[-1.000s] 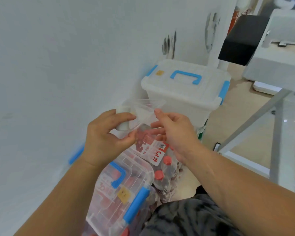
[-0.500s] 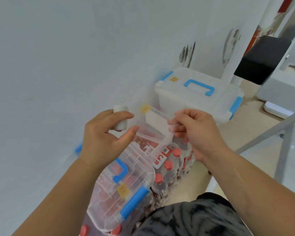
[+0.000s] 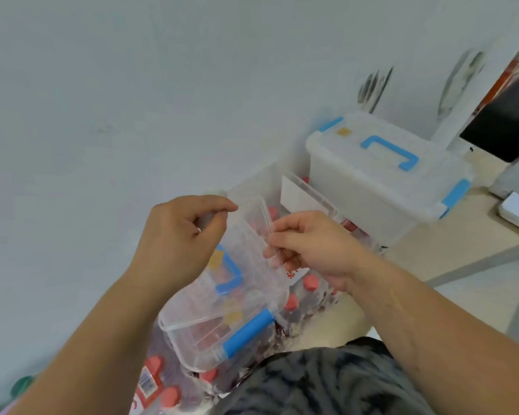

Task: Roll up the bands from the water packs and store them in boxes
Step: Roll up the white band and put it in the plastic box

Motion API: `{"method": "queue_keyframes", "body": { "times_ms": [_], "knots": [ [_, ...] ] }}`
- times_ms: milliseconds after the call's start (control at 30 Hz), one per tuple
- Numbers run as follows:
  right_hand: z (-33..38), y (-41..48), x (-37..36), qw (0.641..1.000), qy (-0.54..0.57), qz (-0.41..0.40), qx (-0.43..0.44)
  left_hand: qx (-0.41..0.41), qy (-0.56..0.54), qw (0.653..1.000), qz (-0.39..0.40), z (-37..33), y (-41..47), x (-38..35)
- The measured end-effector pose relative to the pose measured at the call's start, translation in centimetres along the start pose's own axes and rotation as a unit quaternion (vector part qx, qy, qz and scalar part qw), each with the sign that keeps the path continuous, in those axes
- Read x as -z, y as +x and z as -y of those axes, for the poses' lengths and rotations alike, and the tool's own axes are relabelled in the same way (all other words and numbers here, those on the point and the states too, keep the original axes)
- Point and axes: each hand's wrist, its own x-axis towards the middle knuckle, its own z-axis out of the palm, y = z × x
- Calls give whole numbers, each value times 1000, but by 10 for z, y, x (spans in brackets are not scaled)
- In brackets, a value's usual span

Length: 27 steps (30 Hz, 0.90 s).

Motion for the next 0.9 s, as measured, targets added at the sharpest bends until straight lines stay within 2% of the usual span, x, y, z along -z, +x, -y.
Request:
{"method": "queue_keyframes", "body": {
  "times_ms": [67, 167, 233, 333, 433, 567, 667, 900],
  "knots": [
    [-4, 7, -11, 997, -76, -21, 11, 19, 4, 1000, 21, 7, -6, 3],
    [-11, 15, -21, 973, -219, -50, 55, 49, 8, 997, 58, 18, -14, 3],
    [-13, 18, -23, 964, -242, -69, 81, 57, 8, 995, 75, 24, -18, 1],
    [-12, 22, -18, 978, -159, -97, 97, 37, 5, 994, 102, 26, -19, -2],
    [-8, 22, -10, 993, -49, -62, 90, 12, -38, 992, 122, 21, -16, -10],
    [-5, 22, -2, 996, -10, -34, 84, 31, -148, 976, 156, 10, -4, -23],
    [-1, 22, 5, 994, 18, -50, 92, 29, -129, 975, 181, 11, 10, -32],
    [11, 36, 8, 990, 11, -97, 103, 41, -111, 981, 153, 13, 40, -54]
  ]
}}
